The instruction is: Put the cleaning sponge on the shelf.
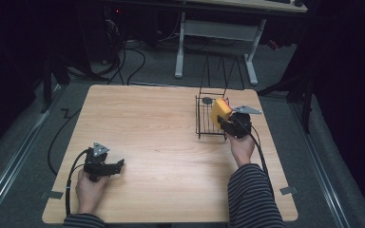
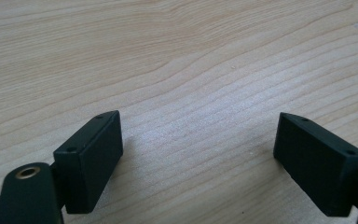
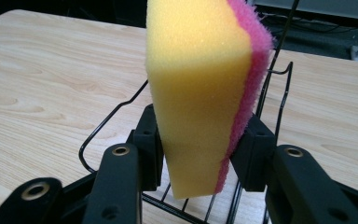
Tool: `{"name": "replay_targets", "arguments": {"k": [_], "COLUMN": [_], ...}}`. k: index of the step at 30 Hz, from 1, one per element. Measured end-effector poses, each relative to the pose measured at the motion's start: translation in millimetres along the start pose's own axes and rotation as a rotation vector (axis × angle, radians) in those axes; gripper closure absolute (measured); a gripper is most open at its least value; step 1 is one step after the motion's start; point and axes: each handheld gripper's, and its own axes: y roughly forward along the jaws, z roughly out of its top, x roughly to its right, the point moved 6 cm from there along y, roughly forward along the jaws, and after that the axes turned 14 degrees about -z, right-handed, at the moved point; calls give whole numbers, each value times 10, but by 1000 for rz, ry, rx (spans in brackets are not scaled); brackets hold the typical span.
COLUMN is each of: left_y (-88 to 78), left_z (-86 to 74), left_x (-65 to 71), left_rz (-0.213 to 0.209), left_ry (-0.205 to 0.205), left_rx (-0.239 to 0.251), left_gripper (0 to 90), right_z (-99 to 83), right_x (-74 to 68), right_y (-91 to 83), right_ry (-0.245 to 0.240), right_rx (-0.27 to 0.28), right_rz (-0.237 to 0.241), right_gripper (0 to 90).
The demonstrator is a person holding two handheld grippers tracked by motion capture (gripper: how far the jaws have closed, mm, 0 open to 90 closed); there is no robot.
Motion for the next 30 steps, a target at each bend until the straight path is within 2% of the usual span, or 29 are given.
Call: {"name": "replay_targets", "arguments": {"k": [13,26,30], "left_y": [0,-3,-1], "left_z": [-1,-2,-2], "left_x": [1,3,3], "left_rz": [0,-1,-1], "left_ry": [1,2,2], "left_rx": [-1,-4,-2], "left_gripper": [160,159,159], "right_z": [-89,-110,-113], "right_x": [-119,-127,-121], "right_y": [170,212,213], "right_ry": [-49,-53,-50], "right_rx": [-30,-37,-43], "right_rz": [-28,-38,-39], "right_gripper": [593,599,574]}}
